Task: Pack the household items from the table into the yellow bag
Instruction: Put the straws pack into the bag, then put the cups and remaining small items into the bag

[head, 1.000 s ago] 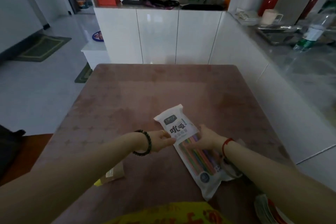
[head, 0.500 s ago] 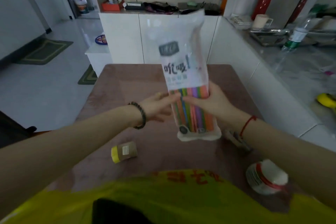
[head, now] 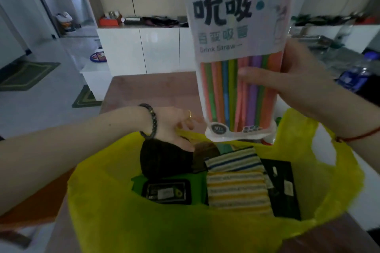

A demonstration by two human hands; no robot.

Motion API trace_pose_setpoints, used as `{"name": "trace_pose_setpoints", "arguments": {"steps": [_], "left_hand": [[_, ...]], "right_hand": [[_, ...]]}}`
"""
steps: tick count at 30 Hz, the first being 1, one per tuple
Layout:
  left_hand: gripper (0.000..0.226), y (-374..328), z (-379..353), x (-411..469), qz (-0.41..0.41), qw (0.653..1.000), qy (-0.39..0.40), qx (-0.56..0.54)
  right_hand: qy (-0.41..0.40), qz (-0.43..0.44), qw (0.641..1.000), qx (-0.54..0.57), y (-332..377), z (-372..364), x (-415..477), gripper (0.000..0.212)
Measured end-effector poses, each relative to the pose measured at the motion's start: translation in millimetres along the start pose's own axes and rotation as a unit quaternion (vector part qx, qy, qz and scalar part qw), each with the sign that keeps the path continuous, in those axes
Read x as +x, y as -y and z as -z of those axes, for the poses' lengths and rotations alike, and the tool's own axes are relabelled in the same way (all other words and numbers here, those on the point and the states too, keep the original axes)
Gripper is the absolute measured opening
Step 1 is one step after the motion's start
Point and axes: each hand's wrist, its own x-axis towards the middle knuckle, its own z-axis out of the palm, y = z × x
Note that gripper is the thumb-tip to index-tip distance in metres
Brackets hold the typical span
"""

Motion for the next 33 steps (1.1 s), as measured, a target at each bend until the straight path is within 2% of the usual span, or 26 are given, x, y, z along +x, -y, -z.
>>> {"name": "trace_pose_setpoints", "arguments": {"steps": [2,5,7,10,12,15,16,20,23,25,28,29,31,33], "left_hand": [[0.066,14.0,-7.8,-5.6,0.027,0.996,-0.018,0.082],[0.064,41.0,-18.5,-13.3,0.089,0.987,-0.018,0.13],[0.05,52.8,-21.7,-23.2,0.092,0.982,-0.053,0.155],[0.032,56.9,-19.1,-35.3,0.086,0.98,-0.132,0.123],[0.03,58.5,-16.8,-41.0,0.095,0.978,-0.16,0.089],[0.033,61.7,-17.3,-41.1,0.092,0.978,-0.182,0.039],[0.032,62.0,-17.0,-41.1,0.09,0.979,-0.179,0.025],[0.024,66.6,-15.4,-40.4,0.055,0.983,-0.174,-0.018],[0.01,68.0,-11.6,-41.2,0.023,0.988,-0.148,-0.047],[0.021,70.0,-7.5,-39.8,0.036,0.99,-0.126,-0.059],[0.058,73.4,1.1,-31.1,0.058,0.986,-0.13,-0.081],[0.064,73.8,5.2,-26.1,0.06,0.984,-0.138,-0.098],[0.059,70.4,15.3,-15.4,0.065,0.979,-0.151,-0.121],[0.042,63.0,26.0,-1.6,0.065,0.977,-0.157,-0.13]], "right_hand": [[0.078,0.004,0.994,-0.081,4.2,-10.7,-22.3,0.04],[0.17,-0.021,0.967,-0.189,-7.5,-26.4,-45.4,0.039],[0.227,-0.052,0.948,-0.216,-25.6,-31.7,-54.5,0.039],[0.3,-0.119,0.915,-0.243,-52.5,-34.7,-63.1,0.036],[0.318,-0.145,0.896,-0.274,-63.6,-41.3,-66.0,0.023],[0.325,-0.164,0.889,-0.277,-70.5,-56.6,-61.8,0.018],[0.336,-0.176,0.885,-0.271,-72.4,-61.2,-58.7,0.019],[0.415,-0.181,0.843,-0.292,-79.3,-80.7,-50.0,0.046],[0.398,-0.172,0.831,-0.348,-84.8,-85.4,-51.0,0.062],[0.375,-0.159,0.843,-0.351,-78.8,-81.1,-50.2,0.071],[0.34,-0.15,0.875,-0.311,-54.1,-54.0,-37.6,0.058],[0.313,-0.148,0.89,-0.297,-45.7,-40.7,-30.4,0.051],[0.234,-0.138,0.923,-0.271,-35.8,-8.8,-13.8,0.041],[0.164,-0.13,0.939,-0.274,-36.5,23.1,3.3,0.035]]}}
